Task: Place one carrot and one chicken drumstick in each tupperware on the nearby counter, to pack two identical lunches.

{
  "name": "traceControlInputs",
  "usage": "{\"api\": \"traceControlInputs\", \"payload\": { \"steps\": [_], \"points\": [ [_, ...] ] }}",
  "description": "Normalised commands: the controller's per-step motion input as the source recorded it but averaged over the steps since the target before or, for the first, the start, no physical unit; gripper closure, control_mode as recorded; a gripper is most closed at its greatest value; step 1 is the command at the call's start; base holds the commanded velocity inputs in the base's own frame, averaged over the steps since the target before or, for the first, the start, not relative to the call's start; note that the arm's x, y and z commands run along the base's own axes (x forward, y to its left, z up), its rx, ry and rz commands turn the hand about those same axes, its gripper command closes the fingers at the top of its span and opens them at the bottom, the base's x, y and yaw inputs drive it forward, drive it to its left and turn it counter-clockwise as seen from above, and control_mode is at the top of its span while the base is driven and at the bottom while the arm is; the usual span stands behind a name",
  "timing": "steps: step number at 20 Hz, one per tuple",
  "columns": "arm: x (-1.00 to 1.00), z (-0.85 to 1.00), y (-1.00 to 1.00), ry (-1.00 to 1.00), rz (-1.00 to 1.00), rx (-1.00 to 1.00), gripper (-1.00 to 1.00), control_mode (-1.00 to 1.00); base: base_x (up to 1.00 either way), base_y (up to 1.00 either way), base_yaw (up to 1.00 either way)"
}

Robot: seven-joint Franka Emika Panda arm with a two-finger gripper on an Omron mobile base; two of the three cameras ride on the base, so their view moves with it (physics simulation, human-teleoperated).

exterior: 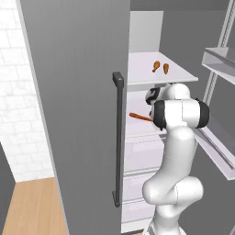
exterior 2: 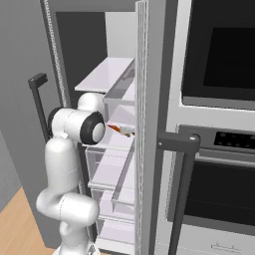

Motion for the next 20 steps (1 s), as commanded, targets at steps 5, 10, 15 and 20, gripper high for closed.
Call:
{"api": "traceControlInputs", "payload": {
  "steps": [5, 10, 15, 20],
  "points": [
    [-0.11, -0.43, 0.28, 0.08, 0.05, 0.0, -1.0, -1.0, 0.0, 0.0, 0.0],
    [-0.2, -0.3, 0.16, 0.05, 0.02, 0.0, -1.0, -1.0, 0.0, 0.0, 0.0],
    [-0.1, -0.11, 0.03, 0.04, 0.0, 0.0, -1.0, -1.0, 0.0, 0.0, 0.0],
    [-0.13, -0.14, 0.02, 0.06, 0.0, 0.0, 1.0, -1.0, 0.0, 0.0, 0.0]
  ]
}}
